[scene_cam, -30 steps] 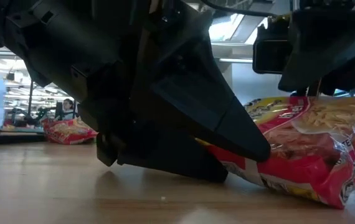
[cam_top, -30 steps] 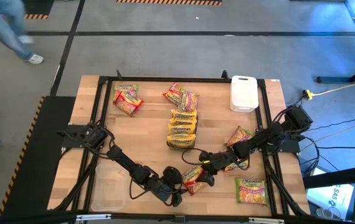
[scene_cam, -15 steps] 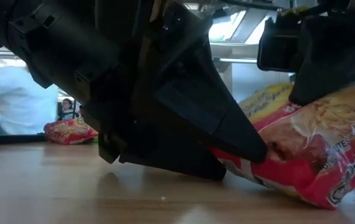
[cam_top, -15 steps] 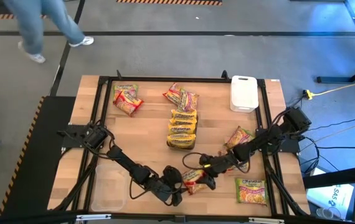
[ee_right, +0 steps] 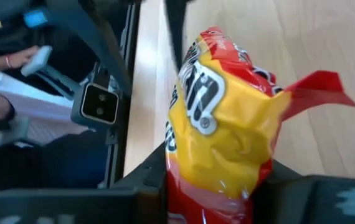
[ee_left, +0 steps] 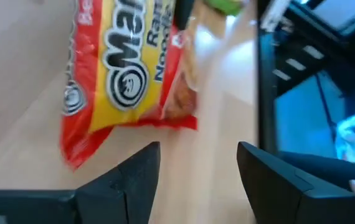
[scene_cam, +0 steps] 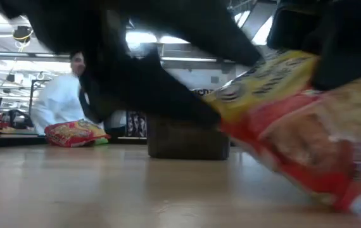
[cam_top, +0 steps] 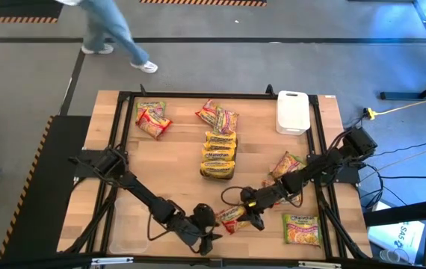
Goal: Sort Maruchan noodles
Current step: Put the red noodle pack into the transparent bin
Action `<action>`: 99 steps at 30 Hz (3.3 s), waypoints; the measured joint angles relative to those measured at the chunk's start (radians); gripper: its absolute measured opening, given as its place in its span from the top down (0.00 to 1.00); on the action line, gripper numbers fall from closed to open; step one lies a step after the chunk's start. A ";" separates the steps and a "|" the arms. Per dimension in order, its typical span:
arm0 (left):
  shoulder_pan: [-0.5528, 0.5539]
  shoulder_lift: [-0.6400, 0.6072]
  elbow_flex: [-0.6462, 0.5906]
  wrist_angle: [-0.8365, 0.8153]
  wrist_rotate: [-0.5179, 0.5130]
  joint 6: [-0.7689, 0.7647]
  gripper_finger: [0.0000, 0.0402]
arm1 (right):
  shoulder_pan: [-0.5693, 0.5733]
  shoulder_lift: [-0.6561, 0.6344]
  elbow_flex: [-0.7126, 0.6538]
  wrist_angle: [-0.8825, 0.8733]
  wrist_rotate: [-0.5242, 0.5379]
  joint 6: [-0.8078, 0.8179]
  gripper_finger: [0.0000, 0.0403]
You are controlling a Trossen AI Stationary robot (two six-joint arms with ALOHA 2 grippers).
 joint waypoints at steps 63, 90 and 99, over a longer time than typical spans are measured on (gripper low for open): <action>0.171 -0.033 0.002 0.159 0.259 0.103 0.31 | 0.148 -0.030 0.090 -0.048 0.260 -0.232 0.75; 0.172 -0.038 0.002 0.119 0.316 0.183 0.73 | 0.147 -0.075 0.101 -0.122 0.220 -0.270 0.45; 0.170 -0.159 -0.001 -0.136 0.309 0.320 0.73 | 0.220 -0.197 0.102 -0.236 0.213 -0.312 0.38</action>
